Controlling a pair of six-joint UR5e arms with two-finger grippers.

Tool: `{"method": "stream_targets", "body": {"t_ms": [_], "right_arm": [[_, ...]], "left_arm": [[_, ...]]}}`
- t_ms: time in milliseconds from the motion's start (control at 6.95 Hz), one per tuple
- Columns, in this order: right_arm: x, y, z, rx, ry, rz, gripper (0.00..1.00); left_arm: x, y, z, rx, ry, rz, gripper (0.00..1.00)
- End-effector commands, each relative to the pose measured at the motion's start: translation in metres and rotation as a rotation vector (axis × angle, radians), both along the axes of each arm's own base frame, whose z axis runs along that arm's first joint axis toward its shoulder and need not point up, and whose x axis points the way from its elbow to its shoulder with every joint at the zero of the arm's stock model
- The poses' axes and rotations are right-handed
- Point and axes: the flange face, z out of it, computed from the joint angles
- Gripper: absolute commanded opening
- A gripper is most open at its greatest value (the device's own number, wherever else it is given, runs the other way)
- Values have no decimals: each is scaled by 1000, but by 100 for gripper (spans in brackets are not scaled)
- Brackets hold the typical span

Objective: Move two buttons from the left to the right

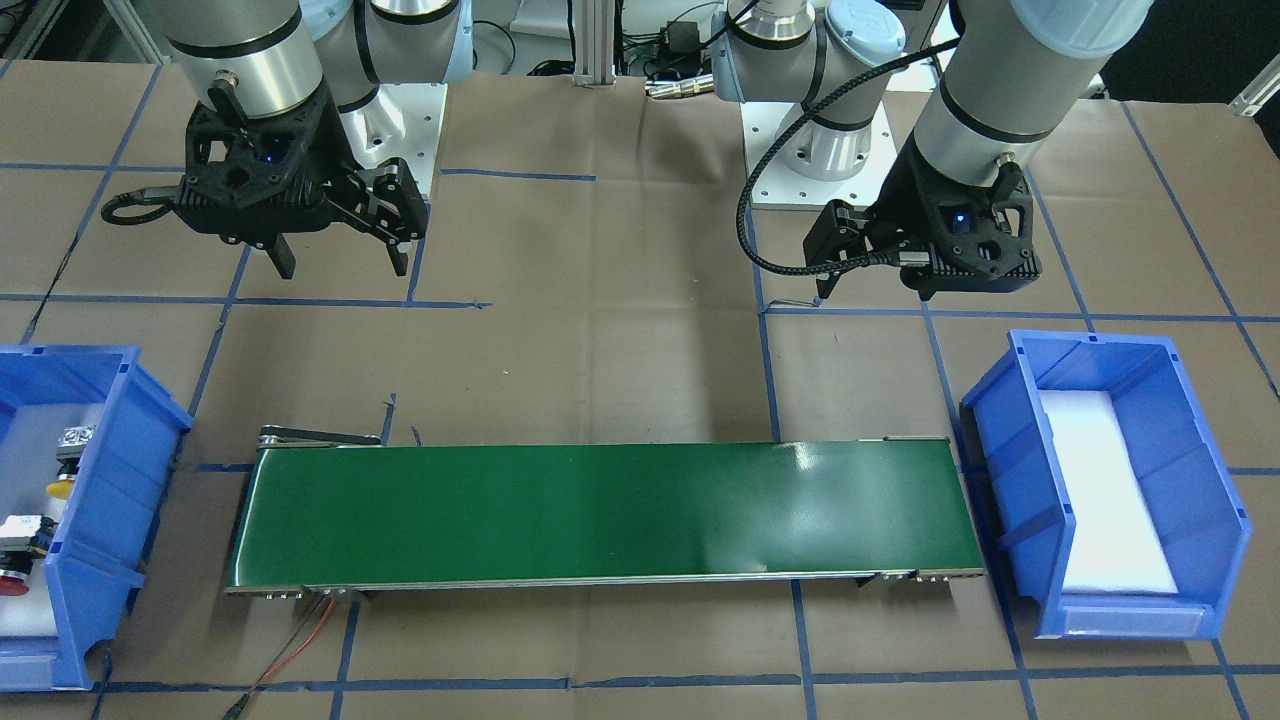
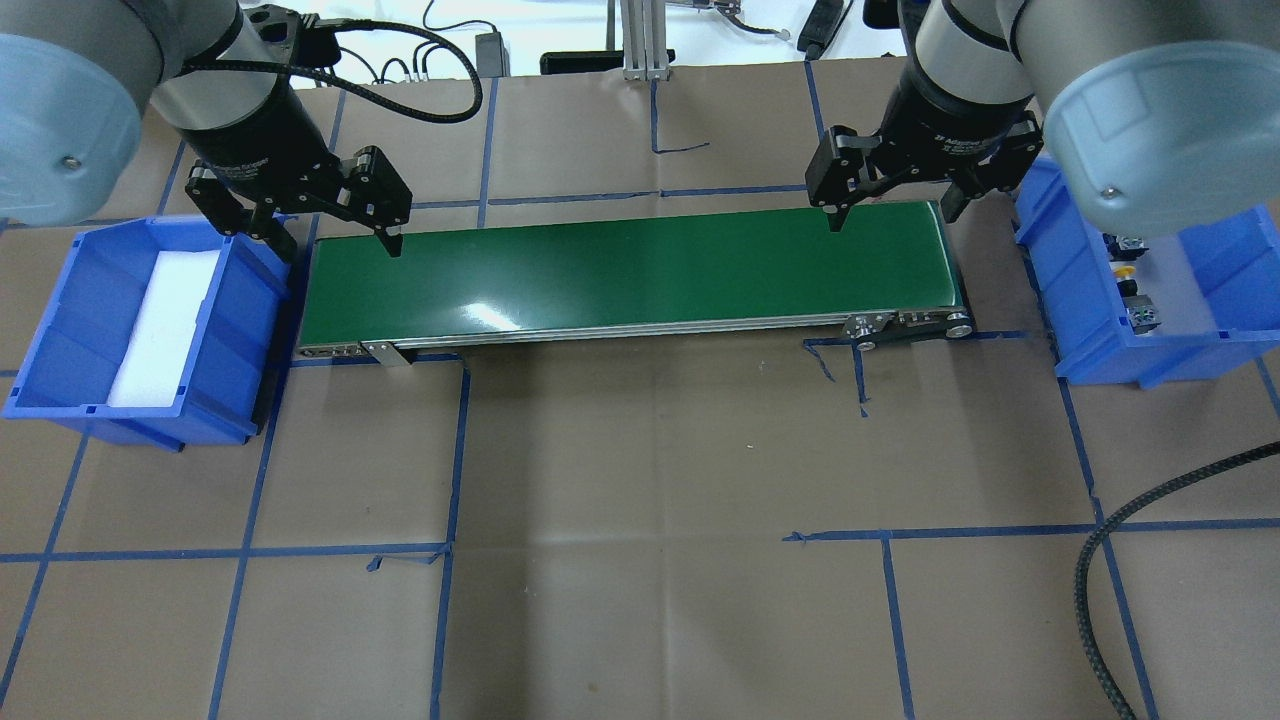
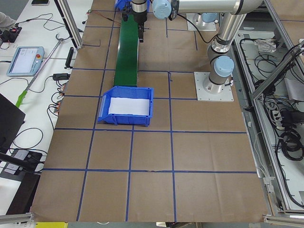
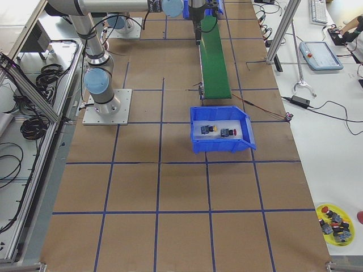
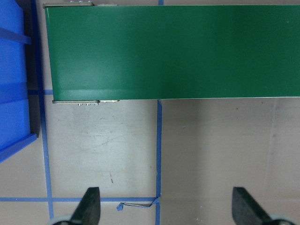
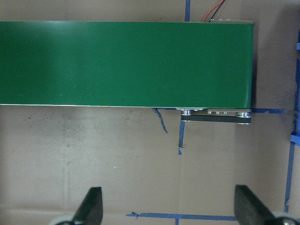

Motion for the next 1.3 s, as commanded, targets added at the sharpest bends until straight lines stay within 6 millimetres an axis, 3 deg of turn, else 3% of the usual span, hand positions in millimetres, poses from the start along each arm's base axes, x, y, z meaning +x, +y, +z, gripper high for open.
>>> {"method": "stream_targets", "body": {"t_ms": [0, 864, 1152], "right_arm": [[2, 0, 0, -1, -4, 0, 100], [3, -6, -4, -10, -9, 3, 100], [4, -14, -18, 16, -9, 2, 100]], "left_arm": [[0, 0, -1, 2, 0, 0, 100], [0, 1, 0, 2, 0, 0, 100], [0, 0, 1, -2, 0, 0, 100]]}}
